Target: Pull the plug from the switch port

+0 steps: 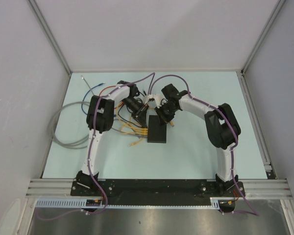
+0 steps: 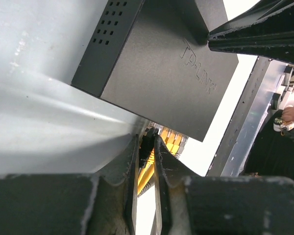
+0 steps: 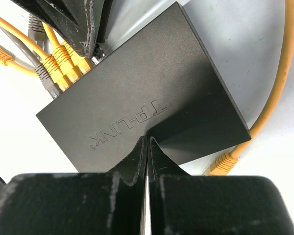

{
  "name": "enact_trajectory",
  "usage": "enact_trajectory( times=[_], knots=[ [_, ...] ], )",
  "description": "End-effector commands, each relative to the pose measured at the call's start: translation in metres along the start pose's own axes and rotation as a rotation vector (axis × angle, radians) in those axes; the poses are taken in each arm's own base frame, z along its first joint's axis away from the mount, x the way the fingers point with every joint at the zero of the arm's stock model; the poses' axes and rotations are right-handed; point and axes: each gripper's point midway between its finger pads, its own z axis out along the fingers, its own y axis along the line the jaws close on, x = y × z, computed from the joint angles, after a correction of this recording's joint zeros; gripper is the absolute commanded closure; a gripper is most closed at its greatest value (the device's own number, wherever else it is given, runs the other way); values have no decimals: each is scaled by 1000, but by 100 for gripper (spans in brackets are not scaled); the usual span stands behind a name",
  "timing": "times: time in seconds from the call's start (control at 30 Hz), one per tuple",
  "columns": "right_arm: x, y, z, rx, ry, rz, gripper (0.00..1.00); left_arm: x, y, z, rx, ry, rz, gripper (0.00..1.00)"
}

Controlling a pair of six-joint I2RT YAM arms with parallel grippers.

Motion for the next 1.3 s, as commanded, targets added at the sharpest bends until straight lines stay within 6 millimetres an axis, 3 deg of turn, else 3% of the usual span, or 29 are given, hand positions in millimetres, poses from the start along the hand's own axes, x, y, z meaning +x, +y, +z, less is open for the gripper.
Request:
enact_trajectory(
  times=[0.0, 0.2, 0.3, 0.37, 0.83, 1.1, 1.27],
  knots=[
    [67, -15, 26, 66, 223, 26, 100, 22, 42, 4, -118, 100, 20, 86],
    [66, -14, 25, 68, 222, 25, 100, 6, 22, 7, -16, 28, -12, 89],
    [66, -14, 25, 68, 222, 20, 100, 3, 14, 8, 26, 13, -22, 76],
    [66, -13, 25, 68, 223, 19, 100, 6, 15, 10, 35, 19, -30, 71],
    [66, -12, 25, 75, 227, 7, 100, 15, 4, 12, 118, 34, 1, 63],
    [65, -11, 25, 80, 227, 0, 100, 9, 15, 14, 58, 26, -64, 68],
    [63, -9, 27, 80, 224, -9, 100, 12, 13, 17, 58, 36, -81, 64]
  ],
)
